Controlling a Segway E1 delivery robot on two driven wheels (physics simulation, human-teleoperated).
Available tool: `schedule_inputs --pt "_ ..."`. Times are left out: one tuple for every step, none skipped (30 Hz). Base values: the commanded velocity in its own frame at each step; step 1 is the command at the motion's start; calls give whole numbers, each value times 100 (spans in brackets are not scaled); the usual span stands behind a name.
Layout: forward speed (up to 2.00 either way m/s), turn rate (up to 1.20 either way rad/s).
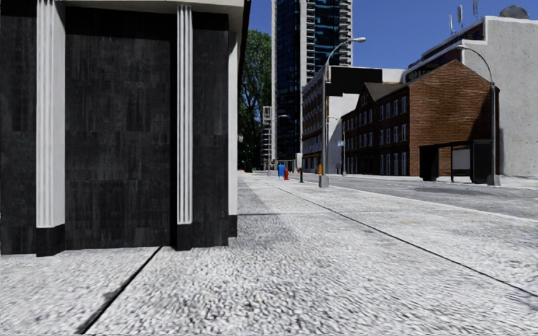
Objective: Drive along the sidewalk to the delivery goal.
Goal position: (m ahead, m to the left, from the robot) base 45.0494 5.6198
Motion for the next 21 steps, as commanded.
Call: schedule_inputs --pt "200 -45" --pt "200 -33" --pt "200 -31" --pt "200 -31" --pt "200 -31" --pt "200 -30" --pt "200 -25" --pt "200 -5" --pt "200 0" --pt "200 0" --pt "200 0" --pt "200 0" --pt "200 0" --pt "200 0" --pt "200 0" --pt "200 0" --pt "200 0" --pt "200 0" --pt "200 0" --pt "200 0" --pt "200 0"
